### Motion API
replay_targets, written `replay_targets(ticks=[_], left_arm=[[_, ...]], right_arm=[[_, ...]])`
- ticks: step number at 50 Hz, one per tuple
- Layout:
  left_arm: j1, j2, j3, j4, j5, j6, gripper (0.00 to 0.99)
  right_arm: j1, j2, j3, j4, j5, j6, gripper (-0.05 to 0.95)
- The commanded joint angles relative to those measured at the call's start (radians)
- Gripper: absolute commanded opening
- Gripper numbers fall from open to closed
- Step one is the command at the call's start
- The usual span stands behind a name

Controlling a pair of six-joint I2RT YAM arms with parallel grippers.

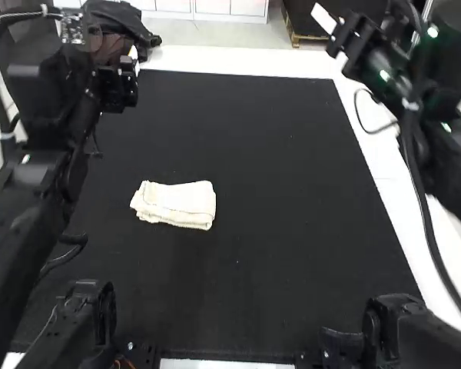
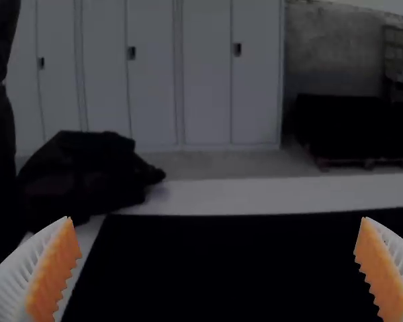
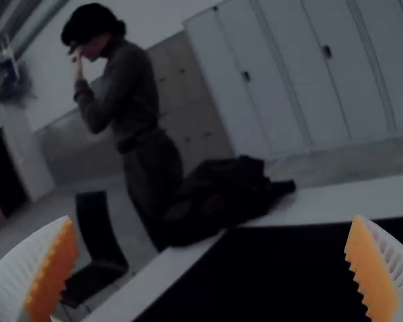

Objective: Fold the towel.

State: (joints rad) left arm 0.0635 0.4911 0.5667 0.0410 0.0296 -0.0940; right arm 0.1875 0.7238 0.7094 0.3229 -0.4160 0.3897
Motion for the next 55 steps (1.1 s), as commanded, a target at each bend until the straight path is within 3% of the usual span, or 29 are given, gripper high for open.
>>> replay_targets(ticks=[1,8,14,22,29,35,40,47,51,55], left_arm=[[-0.001,-0.083,-0.034,-0.001,-0.017,-0.023,0.961],[0.001,-0.246,-0.093,0.002,-0.020,-0.055,0.961],[0.001,-0.390,-0.119,-0.012,-0.022,-0.061,0.961],[0.001,-0.480,-0.119,-0.015,-0.025,-0.061,0.961],[0.001,-0.494,-0.128,0.026,-0.043,-0.059,0.961],[-0.001,-0.494,-0.151,0.134,-0.048,-0.061,0.961],[-0.001,-0.494,-0.171,0.168,-0.046,-0.050,0.961],[-0.001,-0.494,-0.220,0.184,-0.050,0.046,0.961],[-0.001,-0.496,-0.252,0.207,-0.062,0.103,0.961],[-0.001,-0.494,-0.291,0.246,-0.057,0.155,0.961]], right_arm=[[-0.040,-0.170,-0.056,-0.013,-0.027,0.041,0.92],[-0.074,-0.437,-0.125,-0.082,-0.017,0.072,0.92],[-0.134,-0.616,-0.131,-0.239,-0.018,0.041,0.92],[-0.191,-0.718,-0.128,-0.358,-0.061,0.029,0.92],[-0.186,-0.718,-0.120,-0.344,0.002,0.003,0.92],[-0.186,-0.718,-0.142,-0.308,0.151,-0.057,0.92],[-0.186,-0.719,-0.192,-0.257,0.269,-0.130,0.92],[-0.186,-0.719,-0.271,-0.228,0.325,-0.169,0.92],[-0.184,-0.719,-0.309,-0.220,0.424,-0.157,0.92],[-0.186,-0.719,-0.355,-0.154,0.436,-0.201,0.92]])
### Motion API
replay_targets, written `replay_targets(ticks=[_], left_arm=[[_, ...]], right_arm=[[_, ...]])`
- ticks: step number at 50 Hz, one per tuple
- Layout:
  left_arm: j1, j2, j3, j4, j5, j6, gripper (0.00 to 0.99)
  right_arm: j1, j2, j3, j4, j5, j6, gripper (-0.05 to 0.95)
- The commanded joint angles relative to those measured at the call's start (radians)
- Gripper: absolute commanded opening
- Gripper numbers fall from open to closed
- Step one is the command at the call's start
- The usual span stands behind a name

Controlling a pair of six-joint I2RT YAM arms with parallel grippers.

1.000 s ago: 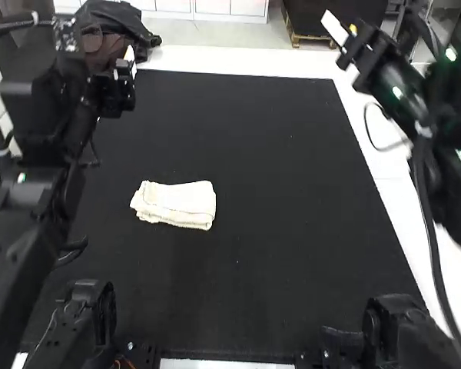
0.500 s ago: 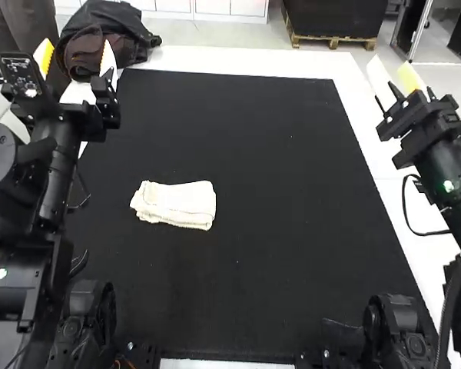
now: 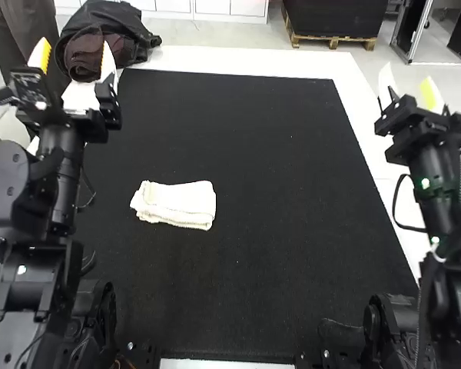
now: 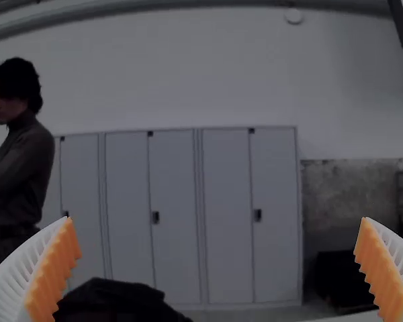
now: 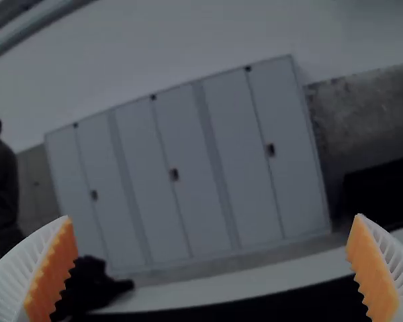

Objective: Fold the towel.

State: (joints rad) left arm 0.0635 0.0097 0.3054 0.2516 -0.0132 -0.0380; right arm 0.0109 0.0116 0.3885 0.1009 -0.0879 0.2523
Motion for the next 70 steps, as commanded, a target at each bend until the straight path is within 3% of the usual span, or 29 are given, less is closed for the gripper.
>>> replay_targets(ticks=[1,4,8,18,21,24,29,37,41,44,70], left_arm=[[-0.001,-0.013,-0.040,0.052,-0.014,0.113,0.961],[-0.002,-0.014,-0.092,0.129,-0.019,0.168,0.961],[-0.001,-0.013,-0.166,0.258,-0.057,0.194,0.961],[-0.005,-0.013,-0.299,0.394,-0.154,0.240,0.961],[-0.005,-0.013,-0.305,0.334,-0.191,0.248,0.961],[-0.005,-0.013,-0.302,0.256,-0.195,0.231,0.961],[0.001,-0.013,-0.304,0.155,-0.197,0.188,0.961],[0.001,-0.013,-0.304,-0.012,-0.255,0.039,0.961],[-0.001,-0.013,-0.304,-0.124,-0.255,0.010,0.962],[-0.001,-0.013,-0.304,-0.196,-0.254,0.010,0.966],[-0.005,-0.013,-0.304,-0.210,-0.255,0.007,0.964]], right_arm=[[-0.009,-0.007,-0.048,0.094,0.102,-0.081,0.92],[-0.008,-0.007,-0.097,0.192,0.053,-0.153,0.92],[-0.008,-0.007,-0.163,0.309,0.050,-0.183,0.92],[-0.012,-0.007,-0.321,0.419,0.091,-0.386,0.92],[-0.012,-0.007,-0.361,0.427,0.096,-0.410,0.92],[-0.014,-0.007,-0.390,0.425,0.114,-0.413,0.92],[-0.014,-0.007,-0.389,0.299,0.119,-0.433,0.92],[-0.014,-0.007,-0.387,0.077,0.116,-0.426,0.92],[-0.014,-0.007,-0.389,-0.061,0.112,-0.426,0.92],[-0.014,-0.007,-0.387,-0.095,0.100,-0.439,0.92],[-0.014,-0.007,-0.387,-0.101,0.080,-0.441,0.92]])
